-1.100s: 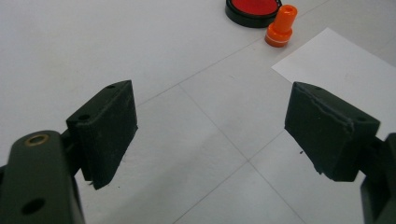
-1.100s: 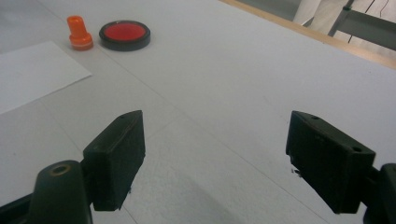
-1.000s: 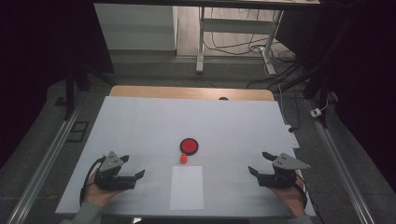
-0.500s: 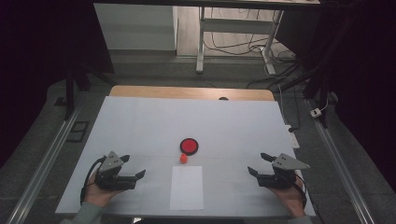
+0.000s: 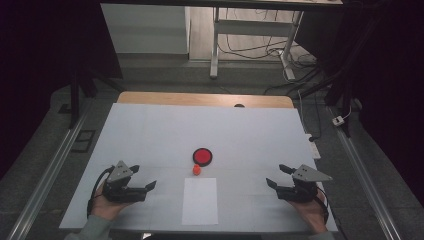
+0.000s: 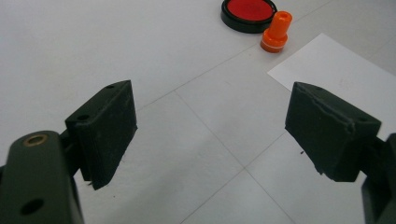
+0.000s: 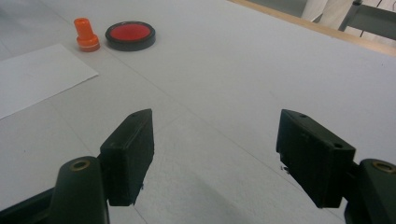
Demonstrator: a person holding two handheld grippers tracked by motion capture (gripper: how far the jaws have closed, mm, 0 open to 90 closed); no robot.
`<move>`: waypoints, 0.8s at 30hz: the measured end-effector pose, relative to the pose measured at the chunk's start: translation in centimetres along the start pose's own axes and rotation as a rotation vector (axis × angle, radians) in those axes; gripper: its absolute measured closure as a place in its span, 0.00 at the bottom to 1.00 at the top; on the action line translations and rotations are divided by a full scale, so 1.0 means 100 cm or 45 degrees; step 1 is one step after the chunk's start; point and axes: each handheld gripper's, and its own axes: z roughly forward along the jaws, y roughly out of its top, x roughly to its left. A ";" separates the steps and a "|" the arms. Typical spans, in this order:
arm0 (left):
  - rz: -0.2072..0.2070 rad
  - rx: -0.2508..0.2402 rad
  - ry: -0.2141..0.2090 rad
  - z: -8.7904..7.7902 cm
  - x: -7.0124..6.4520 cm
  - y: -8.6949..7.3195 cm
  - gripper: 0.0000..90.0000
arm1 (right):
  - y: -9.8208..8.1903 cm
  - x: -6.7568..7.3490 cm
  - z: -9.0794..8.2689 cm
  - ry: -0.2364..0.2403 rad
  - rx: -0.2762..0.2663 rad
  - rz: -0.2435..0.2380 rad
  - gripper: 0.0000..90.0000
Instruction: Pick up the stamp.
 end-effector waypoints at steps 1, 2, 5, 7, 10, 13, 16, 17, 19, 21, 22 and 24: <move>0.002 0.002 -0.002 0.000 -0.001 0.001 0.18 | 0.000 0.001 0.000 -0.006 0.003 -0.002 0.31; 0.004 0.002 -0.004 0.000 -0.001 0.001 0.18 | 0.000 0.001 0.000 -0.002 0.002 -0.001 0.31; 0.015 0.001 -0.007 0.000 -0.003 0.004 0.18 | 0.000 0.003 0.000 0.000 0.003 -0.008 0.32; 0.019 -0.004 -0.009 -0.001 -0.004 0.007 0.19 | 0.001 0.004 -0.001 0.000 -0.001 -0.011 0.32; 0.023 -0.006 -0.015 0.000 -0.005 0.010 0.19 | 0.001 0.004 0.000 -0.004 0.001 -0.014 0.32; 0.034 -0.005 -0.024 0.001 -0.005 0.014 0.19 | 0.000 0.003 0.001 -0.003 -0.004 -0.006 0.33; 0.045 0.004 -0.036 0.004 -0.006 0.017 0.19 | 0.000 0.004 0.001 -0.003 0.001 -0.010 0.33; 0.049 0.007 -0.041 0.005 -0.006 0.018 0.19 | 0.000 0.004 0.001 -0.003 0.007 -0.014 0.33; 0.053 0.013 -0.043 0.006 -0.007 0.020 0.19 | 0.001 0.006 0.001 -0.003 0.011 -0.016 0.34; 0.055 0.013 -0.048 0.007 -0.007 0.022 0.19 | 0.001 0.006 0.001 -0.001 0.005 -0.018 0.34; 0.056 0.013 -0.050 0.008 -0.007 0.023 0.19 | 0.001 0.007 0.001 -0.001 0.005 -0.018 0.34; 0.057 0.012 -0.056 0.009 -0.006 0.025 0.19 | 0.001 0.007 0.001 0.001 0.007 -0.022 0.34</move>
